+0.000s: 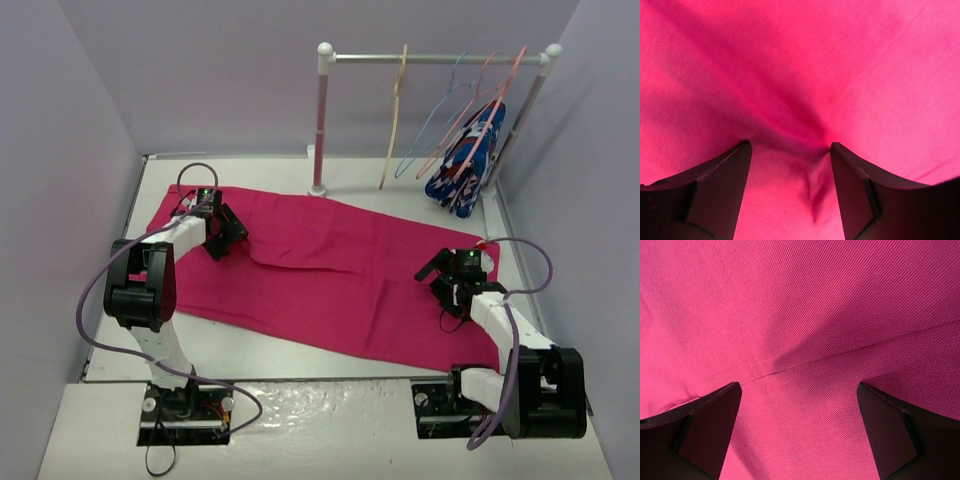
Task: Place the trousers on the hanger
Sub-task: Flatten out the trousers at the center of the board.
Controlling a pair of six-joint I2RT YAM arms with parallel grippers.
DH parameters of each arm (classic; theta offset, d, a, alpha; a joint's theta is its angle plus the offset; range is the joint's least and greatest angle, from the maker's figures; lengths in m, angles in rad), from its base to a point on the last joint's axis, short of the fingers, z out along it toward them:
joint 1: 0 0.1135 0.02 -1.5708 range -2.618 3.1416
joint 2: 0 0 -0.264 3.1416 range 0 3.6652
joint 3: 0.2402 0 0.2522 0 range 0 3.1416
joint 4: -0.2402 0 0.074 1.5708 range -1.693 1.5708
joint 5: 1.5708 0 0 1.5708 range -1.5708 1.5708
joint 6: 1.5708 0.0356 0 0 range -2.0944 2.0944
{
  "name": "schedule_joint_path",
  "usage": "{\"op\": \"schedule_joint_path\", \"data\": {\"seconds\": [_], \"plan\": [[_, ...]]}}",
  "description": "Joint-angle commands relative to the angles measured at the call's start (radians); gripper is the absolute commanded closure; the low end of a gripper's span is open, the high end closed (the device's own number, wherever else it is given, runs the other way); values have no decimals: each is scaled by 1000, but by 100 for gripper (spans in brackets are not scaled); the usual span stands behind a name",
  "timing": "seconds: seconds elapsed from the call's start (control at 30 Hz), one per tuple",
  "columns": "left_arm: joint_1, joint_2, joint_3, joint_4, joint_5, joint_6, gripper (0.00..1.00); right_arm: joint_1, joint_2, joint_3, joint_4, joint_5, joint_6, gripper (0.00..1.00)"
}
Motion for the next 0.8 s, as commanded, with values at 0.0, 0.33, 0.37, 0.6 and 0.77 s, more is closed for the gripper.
{"op": "schedule_joint_path", "data": {"seconds": [0.0, 0.33, 0.37, 0.6, 0.77], "plan": [[11, 30, 55, 27, -10, -27, 39, -17, 43, 5, -46, 44, -53, 0], [44, -96, 13, -38, -76, -28, 38, 15, -66, 38, -129, 125, -67, 0], [45, -114, 13, -50, -77, -17, 38, 37, -80, 56, -150, 141, -75, 0], [41, -363, -94, -119, -77, 54, 34, 299, -137, 201, -213, 282, -156, 0], [50, -589, -217, -220, -129, 116, 32, 561, -88, 257, -190, 291, -252, 1]]}}
